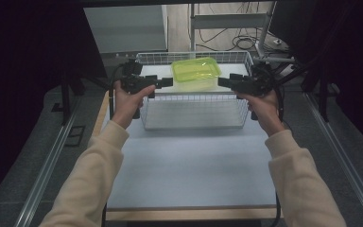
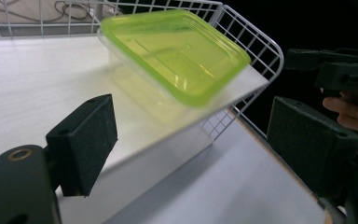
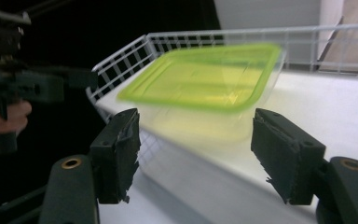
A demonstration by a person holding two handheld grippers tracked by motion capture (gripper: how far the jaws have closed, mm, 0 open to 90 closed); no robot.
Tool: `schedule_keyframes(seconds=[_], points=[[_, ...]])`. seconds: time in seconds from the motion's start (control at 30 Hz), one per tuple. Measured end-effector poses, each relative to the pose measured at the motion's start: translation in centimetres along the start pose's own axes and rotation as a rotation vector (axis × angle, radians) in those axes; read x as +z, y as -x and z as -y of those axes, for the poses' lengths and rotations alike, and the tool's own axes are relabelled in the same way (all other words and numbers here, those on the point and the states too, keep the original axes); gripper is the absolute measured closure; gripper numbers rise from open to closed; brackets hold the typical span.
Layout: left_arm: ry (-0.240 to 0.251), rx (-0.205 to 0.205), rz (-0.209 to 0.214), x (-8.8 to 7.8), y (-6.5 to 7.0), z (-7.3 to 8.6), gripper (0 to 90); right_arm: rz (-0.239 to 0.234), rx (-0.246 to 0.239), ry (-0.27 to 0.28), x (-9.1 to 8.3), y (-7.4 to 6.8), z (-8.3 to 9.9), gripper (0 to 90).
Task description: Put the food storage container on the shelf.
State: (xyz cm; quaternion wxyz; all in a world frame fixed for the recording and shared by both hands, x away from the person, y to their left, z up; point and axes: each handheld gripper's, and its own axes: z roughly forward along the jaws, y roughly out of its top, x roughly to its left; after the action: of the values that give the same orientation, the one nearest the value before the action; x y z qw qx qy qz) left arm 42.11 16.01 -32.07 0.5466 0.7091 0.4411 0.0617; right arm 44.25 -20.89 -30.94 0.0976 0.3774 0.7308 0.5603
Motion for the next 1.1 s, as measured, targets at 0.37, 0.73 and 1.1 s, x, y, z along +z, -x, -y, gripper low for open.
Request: schedule_keyframes(seconds=[0.37, 0.73, 1.1], points=[[0.002, 0.052, 0.069, -3.0, 2.7, 7.0, 16.5, -0.044, -0.096, -0.04, -3.4, -2.1, 6.7, 28.5], [-0.037, 0.047, 0.074, -3.8, 2.8, 14.4, 17.0, -0.081, -0.108, -0.064, -5.6, -3.2, 14.2, 27.3], [-0.143, 0.003, 0.063, -2.1, 1.9, 20.8, 17.4, -0.03, -0.116, -0.184, -5.2, -2.5, 20.9, 25.3]])
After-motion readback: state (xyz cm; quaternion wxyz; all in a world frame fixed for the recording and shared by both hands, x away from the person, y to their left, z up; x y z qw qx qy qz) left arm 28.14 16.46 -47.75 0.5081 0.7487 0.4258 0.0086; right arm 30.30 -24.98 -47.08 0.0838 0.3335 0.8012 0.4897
